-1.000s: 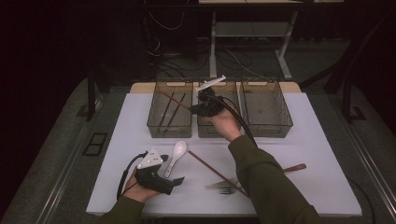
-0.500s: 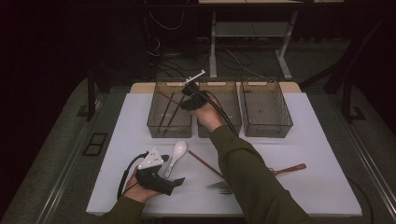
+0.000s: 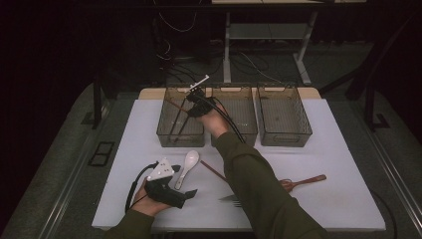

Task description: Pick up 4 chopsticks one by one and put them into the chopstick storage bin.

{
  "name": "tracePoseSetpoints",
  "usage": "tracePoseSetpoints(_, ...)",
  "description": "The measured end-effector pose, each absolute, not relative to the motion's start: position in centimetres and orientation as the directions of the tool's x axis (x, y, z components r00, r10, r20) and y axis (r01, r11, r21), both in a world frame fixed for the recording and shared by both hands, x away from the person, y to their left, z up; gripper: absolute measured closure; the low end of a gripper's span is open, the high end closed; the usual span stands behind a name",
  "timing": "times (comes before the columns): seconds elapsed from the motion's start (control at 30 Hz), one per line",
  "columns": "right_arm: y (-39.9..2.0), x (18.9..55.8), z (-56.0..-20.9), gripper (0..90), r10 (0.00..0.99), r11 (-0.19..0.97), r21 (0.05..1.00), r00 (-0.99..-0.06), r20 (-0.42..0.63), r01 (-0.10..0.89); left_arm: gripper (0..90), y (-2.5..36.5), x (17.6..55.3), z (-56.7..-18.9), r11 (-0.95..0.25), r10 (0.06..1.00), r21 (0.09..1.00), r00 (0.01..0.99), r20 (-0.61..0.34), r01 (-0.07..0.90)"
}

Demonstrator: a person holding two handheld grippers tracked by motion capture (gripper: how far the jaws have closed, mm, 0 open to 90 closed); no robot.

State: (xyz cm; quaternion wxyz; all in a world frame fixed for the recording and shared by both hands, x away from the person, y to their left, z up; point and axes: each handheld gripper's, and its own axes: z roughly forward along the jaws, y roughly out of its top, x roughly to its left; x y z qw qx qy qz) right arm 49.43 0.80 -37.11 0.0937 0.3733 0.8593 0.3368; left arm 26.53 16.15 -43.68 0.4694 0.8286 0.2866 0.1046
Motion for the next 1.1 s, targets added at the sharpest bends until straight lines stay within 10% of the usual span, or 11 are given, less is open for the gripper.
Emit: tracePoseSetpoints(1.1,-3.7,46.7,-35.1,37.0,0.623,0.461,0.730,-0.770,0.138,0.504,0.0,16.2,26.5,-43.7,-0.383,0.575,0.841,0.811,-0.106,0.382)
